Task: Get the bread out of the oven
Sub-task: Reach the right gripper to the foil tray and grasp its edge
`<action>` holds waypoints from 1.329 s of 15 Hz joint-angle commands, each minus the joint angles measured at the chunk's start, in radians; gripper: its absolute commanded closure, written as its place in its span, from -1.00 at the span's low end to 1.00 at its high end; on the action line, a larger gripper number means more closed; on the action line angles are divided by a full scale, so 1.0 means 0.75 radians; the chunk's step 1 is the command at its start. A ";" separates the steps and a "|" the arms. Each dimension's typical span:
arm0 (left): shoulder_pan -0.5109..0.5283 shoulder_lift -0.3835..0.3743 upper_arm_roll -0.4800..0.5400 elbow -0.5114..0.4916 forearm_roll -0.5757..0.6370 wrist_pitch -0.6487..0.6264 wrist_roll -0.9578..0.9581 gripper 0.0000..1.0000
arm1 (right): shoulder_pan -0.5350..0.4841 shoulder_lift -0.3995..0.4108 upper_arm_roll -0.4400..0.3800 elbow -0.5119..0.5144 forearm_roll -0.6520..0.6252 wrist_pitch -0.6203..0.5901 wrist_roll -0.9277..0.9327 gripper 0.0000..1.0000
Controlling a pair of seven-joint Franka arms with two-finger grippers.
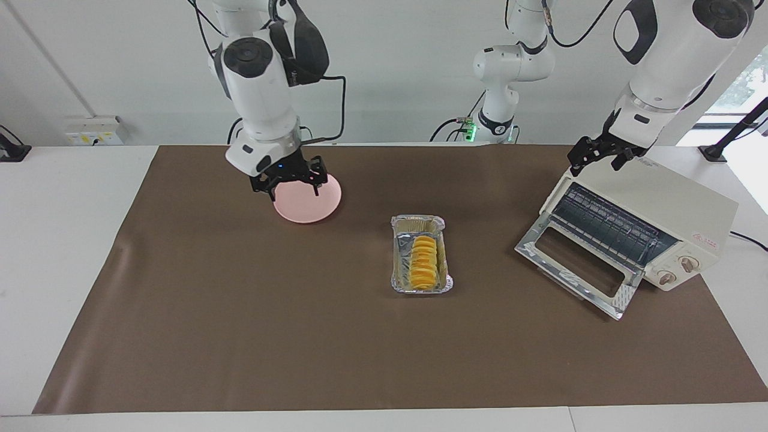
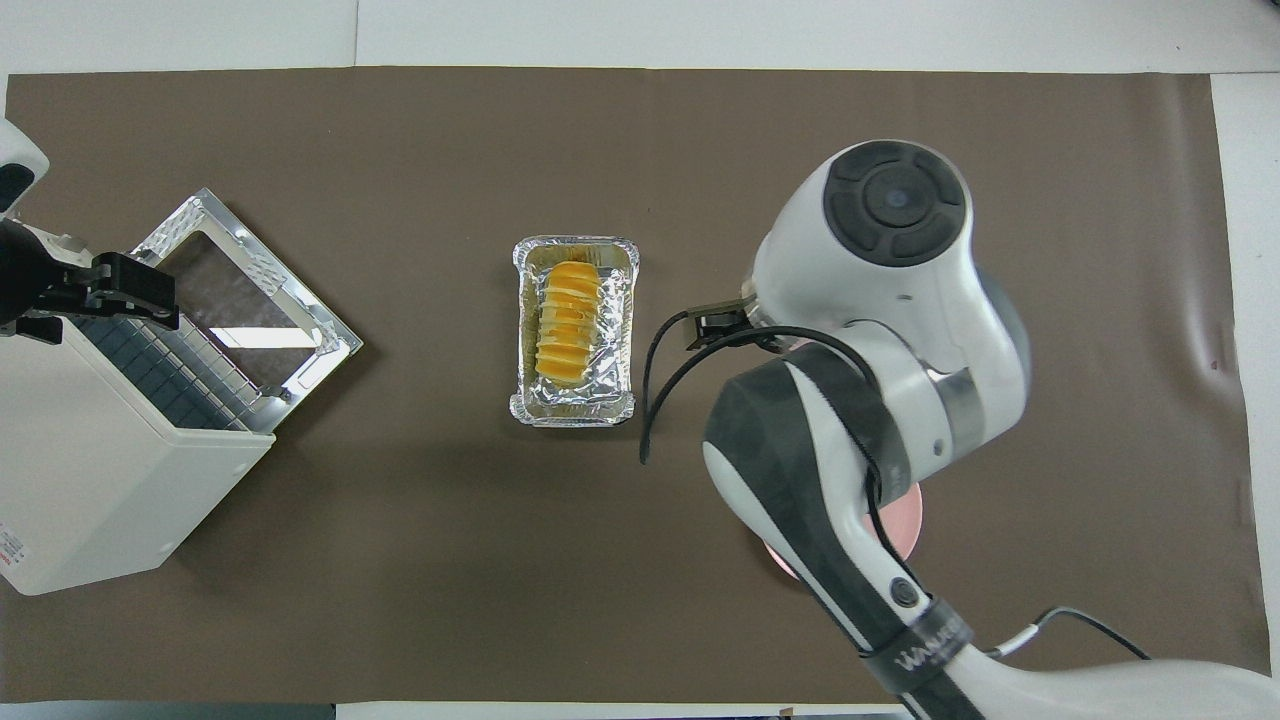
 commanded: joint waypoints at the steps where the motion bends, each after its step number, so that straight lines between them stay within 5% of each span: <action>1: 0.028 -0.036 -0.004 -0.031 -0.024 0.003 0.025 -1.00 | 0.077 0.218 -0.006 0.192 0.009 0.014 0.140 -1.00; 7: 0.042 -0.031 0.000 -0.025 -0.024 0.009 0.095 -1.00 | 0.141 0.360 -0.006 0.236 0.019 0.142 0.286 -1.00; 20: 0.003 -0.048 -0.014 -0.029 -0.022 0.034 0.105 -1.00 | 0.143 0.344 -0.006 -0.018 0.089 0.463 0.376 -0.91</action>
